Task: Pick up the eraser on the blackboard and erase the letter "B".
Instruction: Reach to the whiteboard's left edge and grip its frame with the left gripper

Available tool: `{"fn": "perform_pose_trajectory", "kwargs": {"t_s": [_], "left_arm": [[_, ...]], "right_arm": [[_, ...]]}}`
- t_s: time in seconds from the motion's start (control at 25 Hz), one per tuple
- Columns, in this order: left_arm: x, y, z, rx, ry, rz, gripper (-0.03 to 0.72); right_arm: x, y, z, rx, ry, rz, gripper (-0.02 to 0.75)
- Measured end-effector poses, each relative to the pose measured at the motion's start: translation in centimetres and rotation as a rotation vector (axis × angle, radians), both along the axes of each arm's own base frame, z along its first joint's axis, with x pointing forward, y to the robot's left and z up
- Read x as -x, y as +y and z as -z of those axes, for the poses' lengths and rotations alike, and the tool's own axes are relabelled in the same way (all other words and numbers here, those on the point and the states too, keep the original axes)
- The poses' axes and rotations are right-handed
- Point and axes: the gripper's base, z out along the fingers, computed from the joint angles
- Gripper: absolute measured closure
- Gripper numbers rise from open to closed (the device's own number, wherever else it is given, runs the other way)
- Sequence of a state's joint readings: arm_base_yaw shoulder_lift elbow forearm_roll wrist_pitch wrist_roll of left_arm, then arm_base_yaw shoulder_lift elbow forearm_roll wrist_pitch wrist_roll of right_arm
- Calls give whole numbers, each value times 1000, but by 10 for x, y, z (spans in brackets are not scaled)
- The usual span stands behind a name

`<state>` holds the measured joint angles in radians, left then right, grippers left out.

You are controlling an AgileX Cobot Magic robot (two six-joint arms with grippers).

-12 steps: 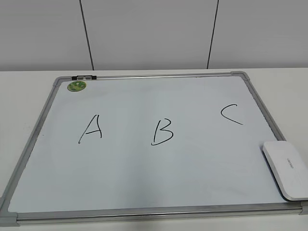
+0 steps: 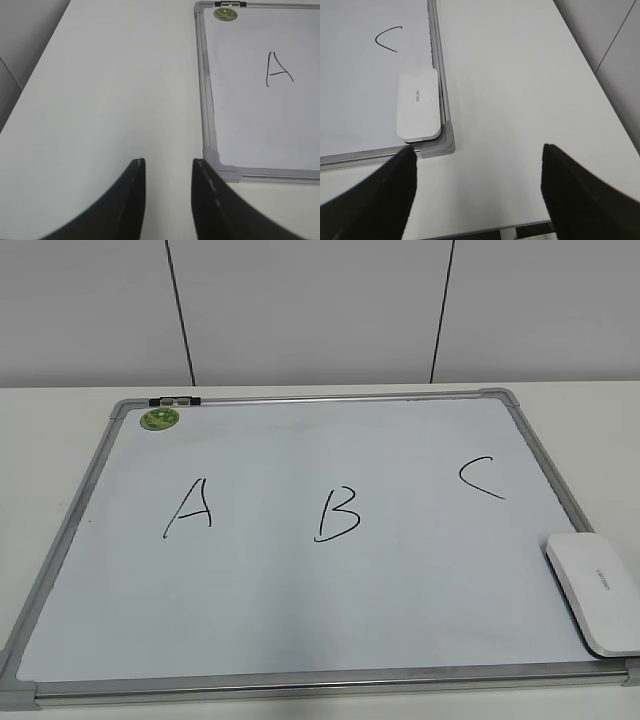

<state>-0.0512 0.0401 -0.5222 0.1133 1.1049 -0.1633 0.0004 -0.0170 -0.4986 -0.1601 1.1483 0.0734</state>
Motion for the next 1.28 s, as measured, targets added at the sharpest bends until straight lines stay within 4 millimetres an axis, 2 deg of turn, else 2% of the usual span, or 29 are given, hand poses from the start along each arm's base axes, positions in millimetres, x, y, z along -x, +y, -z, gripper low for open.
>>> {"fn": "perform_pose_trajectory", "kwargs": {"t_s": [0.2, 0.32, 0.6, 0.84, 0.96, 1.28], "left_arm": [[-31, -2, -23, -10, 82, 4, 447], [-61, -3, -35, -16, 171, 6, 447], [-144, -8, -44, -26, 314, 20, 447], [-217, -12, -29, -33, 477, 23, 447], [-246, -14, -20, -36, 536, 24, 447], [-303, -17, 2, -37, 617, 25, 447]], "right_arm": [[0, 0, 0, 0, 0, 0, 164], [0, 0, 0, 0, 0, 0, 164], [0, 0, 0, 0, 0, 0, 164], [0, 0, 0, 0, 0, 0, 164], [0, 0, 0, 0, 0, 0, 164], [0, 0, 0, 0, 0, 0, 164]]}}
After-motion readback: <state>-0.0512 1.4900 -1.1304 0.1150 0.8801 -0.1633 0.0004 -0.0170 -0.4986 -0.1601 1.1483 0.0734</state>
